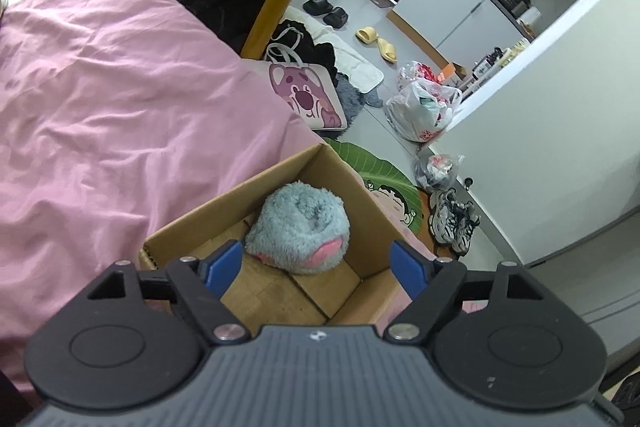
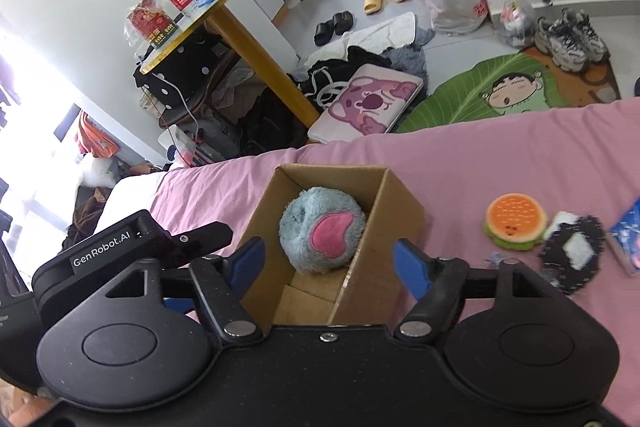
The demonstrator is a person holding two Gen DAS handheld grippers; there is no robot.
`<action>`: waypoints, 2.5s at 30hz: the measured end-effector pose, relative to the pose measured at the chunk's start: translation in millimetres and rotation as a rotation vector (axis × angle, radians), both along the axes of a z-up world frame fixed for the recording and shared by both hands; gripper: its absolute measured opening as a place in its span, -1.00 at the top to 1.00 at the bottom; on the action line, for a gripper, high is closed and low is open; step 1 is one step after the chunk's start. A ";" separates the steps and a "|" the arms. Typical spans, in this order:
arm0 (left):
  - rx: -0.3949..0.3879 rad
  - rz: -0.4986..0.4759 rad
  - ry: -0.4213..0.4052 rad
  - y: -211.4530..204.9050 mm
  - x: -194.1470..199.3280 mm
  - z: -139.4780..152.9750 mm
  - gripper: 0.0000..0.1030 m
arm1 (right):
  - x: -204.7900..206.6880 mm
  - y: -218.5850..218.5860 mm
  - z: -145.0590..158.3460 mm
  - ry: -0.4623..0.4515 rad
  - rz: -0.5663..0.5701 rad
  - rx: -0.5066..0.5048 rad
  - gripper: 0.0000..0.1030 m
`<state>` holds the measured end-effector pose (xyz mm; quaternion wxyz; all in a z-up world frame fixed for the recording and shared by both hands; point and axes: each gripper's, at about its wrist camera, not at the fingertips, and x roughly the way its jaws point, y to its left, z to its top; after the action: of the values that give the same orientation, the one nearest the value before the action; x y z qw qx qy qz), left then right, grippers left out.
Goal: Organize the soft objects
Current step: 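Lower the plush into the box and open the right gripper, then withdraw the right gripper from the box toward the remaining items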
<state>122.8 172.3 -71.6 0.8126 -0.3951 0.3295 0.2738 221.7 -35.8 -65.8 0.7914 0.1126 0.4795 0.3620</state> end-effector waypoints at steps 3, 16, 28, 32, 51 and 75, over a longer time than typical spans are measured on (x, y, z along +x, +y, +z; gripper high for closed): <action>0.009 -0.039 0.000 -8.2 -3.5 5.8 -0.63 | -4.6 -14.1 5.3 -0.022 -0.014 -0.007 -0.58; 0.099 -0.193 -0.011 -54.3 -16.4 29.5 -0.84 | -21.3 -82.0 19.4 -0.082 -0.109 -0.019 -0.86; 0.191 -0.310 0.024 -89.1 -25.5 49.4 -0.96 | -35.7 -120.0 30.4 -0.113 -0.146 -0.016 -1.00; 0.189 -0.326 0.030 -94.3 -28.9 53.0 -0.96 | -39.4 -129.6 33.0 -0.114 -0.157 -0.016 -1.00; 0.239 -0.411 -0.014 -135.2 -46.0 66.6 -0.99 | -58.7 -178.8 33.5 -0.111 -0.220 -0.006 -1.00; 0.209 -0.453 0.067 -159.8 -55.7 57.6 -0.99 | -80.7 -196.3 28.7 -0.169 -0.195 -0.172 -1.00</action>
<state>67.1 12.5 -14.1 0.8783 -0.2156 0.4064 0.1302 141.0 -232.1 -37.1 0.8670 0.0596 0.4272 0.2494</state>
